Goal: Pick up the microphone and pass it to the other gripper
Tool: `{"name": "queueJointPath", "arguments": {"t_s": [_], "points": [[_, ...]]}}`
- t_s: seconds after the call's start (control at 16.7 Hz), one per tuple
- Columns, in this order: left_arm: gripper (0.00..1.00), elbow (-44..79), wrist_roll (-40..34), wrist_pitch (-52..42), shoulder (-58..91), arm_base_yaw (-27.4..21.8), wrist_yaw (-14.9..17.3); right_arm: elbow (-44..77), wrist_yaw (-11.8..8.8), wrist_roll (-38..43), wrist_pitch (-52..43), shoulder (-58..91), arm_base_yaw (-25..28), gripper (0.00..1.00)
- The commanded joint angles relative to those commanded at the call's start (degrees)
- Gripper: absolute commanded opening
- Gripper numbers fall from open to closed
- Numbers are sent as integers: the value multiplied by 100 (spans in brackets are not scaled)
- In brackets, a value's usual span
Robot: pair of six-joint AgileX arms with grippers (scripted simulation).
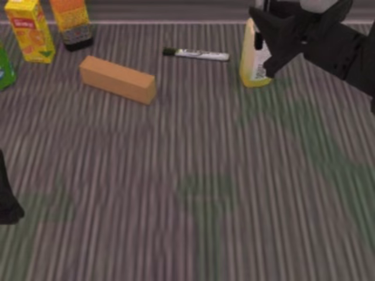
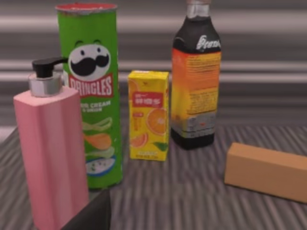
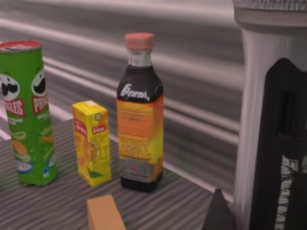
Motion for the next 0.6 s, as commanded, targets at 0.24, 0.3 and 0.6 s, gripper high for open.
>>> {"name": "queueJointPath", "arguments": {"t_s": [0.24,0.3,0.6], "points": [[100,0,0,0,0,0,0,-27,213,23,-52,-102,249,0],[100,0,0,0,0,0,0,-69,374,28,-84,-199,411,0],[100,0,0,0,0,0,0,-342,1360,71,-285,-801,1443,0]]}}
